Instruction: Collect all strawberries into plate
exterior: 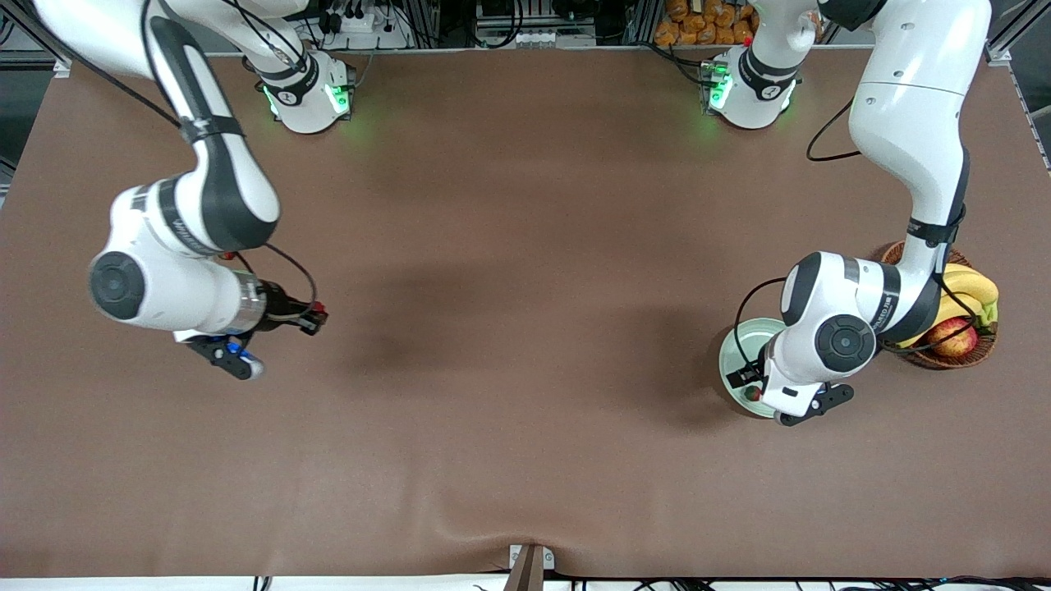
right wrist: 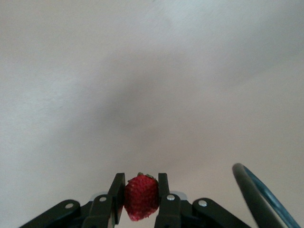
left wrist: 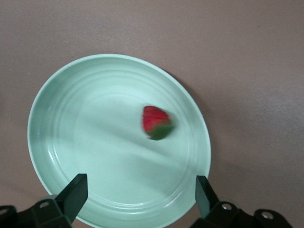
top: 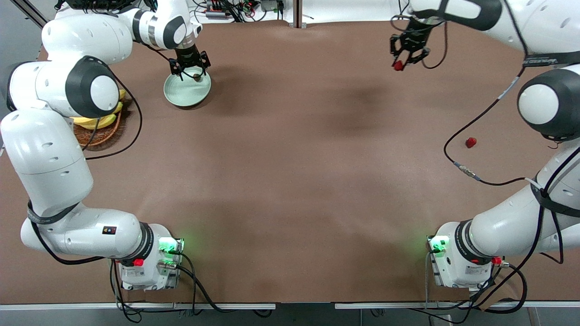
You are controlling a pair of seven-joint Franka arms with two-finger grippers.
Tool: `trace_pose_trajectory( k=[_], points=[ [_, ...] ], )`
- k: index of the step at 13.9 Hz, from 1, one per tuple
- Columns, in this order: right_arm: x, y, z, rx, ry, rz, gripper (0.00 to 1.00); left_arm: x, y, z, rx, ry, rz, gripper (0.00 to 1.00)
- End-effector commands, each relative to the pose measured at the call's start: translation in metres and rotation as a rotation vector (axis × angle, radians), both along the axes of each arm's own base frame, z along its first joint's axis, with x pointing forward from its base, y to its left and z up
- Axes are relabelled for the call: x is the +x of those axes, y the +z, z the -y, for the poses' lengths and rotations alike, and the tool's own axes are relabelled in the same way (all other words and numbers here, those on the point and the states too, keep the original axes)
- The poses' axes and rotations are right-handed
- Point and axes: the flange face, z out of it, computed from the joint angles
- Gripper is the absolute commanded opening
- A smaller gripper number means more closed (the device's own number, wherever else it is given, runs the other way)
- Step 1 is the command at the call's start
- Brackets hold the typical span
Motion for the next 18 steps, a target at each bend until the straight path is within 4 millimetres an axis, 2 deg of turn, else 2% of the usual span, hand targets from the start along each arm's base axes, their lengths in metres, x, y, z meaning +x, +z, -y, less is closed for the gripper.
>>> trace_pose_trajectory(
  k=[1, 2, 4, 6, 7, 10, 12, 13, 16, 18],
  points=[
    [-0.001, -0.018, -0.059, -0.009, -0.097, 0.018, 0.0, -0.002, 0.01, 0.022, 0.007, -0.053, 0.033, 1.0],
    [-0.001, -0.025, -0.076, -0.011, -0.123, 0.024, 0.0, -0.003, 0.011, 0.029, 0.006, -0.064, 0.036, 1.0],
    [-0.008, -0.038, -0.126, -0.022, -0.172, 0.019, 0.0, -0.004, 0.017, 0.037, 0.002, -0.076, 0.046, 1.0],
    [-0.017, -0.047, -0.178, -0.036, -0.236, 0.006, 0.0, -0.004, 0.018, 0.04, 0.0, -0.079, 0.054, 1.0],
    [-0.025, -0.051, -0.197, -0.044, -0.245, -0.001, 0.0, -0.003, 0.017, 0.04, -0.004, -0.08, 0.063, 1.0],
    [-0.046, -0.064, -0.239, -0.028, -0.234, 0.021, 0.0, -0.001, 0.019, 0.042, -0.013, -0.082, 0.087, 1.0],
    [-0.058, -0.097, -0.259, -0.054, -0.288, -0.004, 0.0, -0.001, 0.02, 0.045, -0.016, -0.085, 0.092, 1.0],
    [-0.065, -0.103, -0.274, -0.036, -0.285, 0.02, 0.0, -0.001, 0.019, 0.045, -0.016, -0.085, 0.091, 1.0],
    [-0.075, -0.134, -0.292, -0.031, -0.326, 0.031, 0.0, 0.0, 0.017, 0.046, -0.019, -0.087, 0.098, 1.0],
    [-0.08, -0.144, -0.303, -0.019, -0.356, 0.044, 0.0, 0.0, 0.016, 0.046, -0.019, -0.088, 0.098, 1.0]
  ],
)
